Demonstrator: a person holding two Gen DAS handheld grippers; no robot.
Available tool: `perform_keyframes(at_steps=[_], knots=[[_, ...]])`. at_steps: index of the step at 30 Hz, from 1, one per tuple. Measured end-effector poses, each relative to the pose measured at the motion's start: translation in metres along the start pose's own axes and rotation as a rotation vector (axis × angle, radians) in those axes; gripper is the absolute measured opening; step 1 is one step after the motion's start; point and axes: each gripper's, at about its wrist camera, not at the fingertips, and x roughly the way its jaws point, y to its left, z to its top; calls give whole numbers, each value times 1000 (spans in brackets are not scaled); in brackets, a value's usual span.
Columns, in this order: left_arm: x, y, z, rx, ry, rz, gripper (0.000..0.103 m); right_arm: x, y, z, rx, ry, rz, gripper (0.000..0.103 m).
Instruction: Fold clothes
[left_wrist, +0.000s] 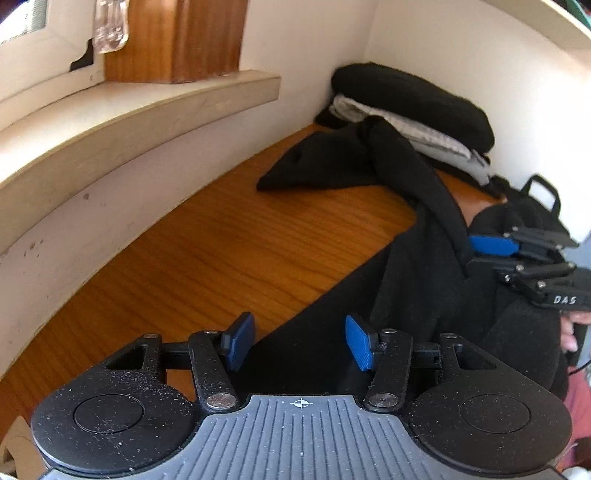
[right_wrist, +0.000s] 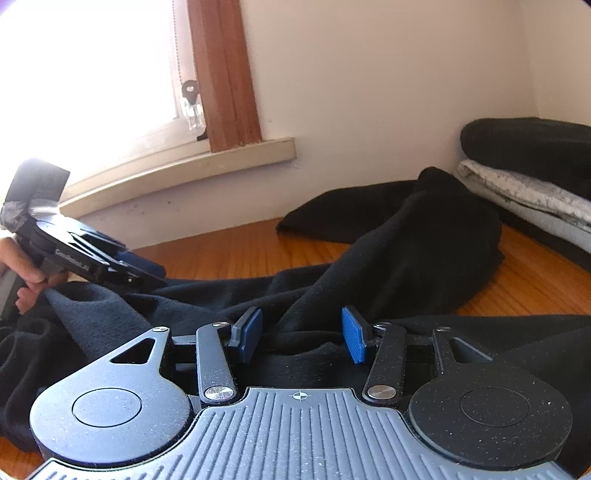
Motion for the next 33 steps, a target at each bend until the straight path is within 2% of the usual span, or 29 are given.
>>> perform_keyframes(at_steps=[3, 4, 7, 9, 11, 16, 17, 19, 21, 23, 25, 27, 29, 31, 33], knots=[[1, -8, -1, 47, -2, 43, 34, -1, -1, 0, 7, -5, 7, 49], [1, -10, -2, 53, -3, 53, 23, -1, -1, 0, 9, -7, 7, 49], [-2, -14, -2, 58, -16, 88, 2, -2, -1, 0, 7, -10, 5, 49], [-7, -21, 0, 69, -55, 160, 2, -2, 0, 0, 7, -14, 2, 48], [-22, -26, 4, 83, -128, 216, 2, -3, -1, -1, 12, -21, -2, 48], [-96, 3, 31, -5, -356, 370, 2, -8, -3, -3, 18, -55, -21, 48], [-111, 11, 34, -21, -386, 402, 2, -8, -3, -3, 17, -58, -25, 48], [-127, 22, 33, -42, -385, 413, 2, -7, -2, -3, 9, -54, -28, 48], [-132, 27, 29, -50, -368, 428, 3, -6, -1, -3, 2, -47, -28, 48], [-127, 27, 20, -58, -356, 413, 9, -5, -2, -2, 0, -45, -29, 48], [-119, 25, 11, -62, -347, 386, 31, -5, -2, -3, 0, -46, -35, 48], [-112, 23, 1, -67, -339, 360, 43, -5, -2, -3, -5, -40, -39, 48], [-105, 21, -8, -71, -330, 333, 46, -4, -1, -2, -10, -31, -43, 48], [-97, 20, -18, -76, -321, 307, 59, -2, -1, -2, -8, -20, -42, 48], [-90, 18, -27, -80, -313, 281, 64, -1, -1, -2, -4, -10, -41, 48]])
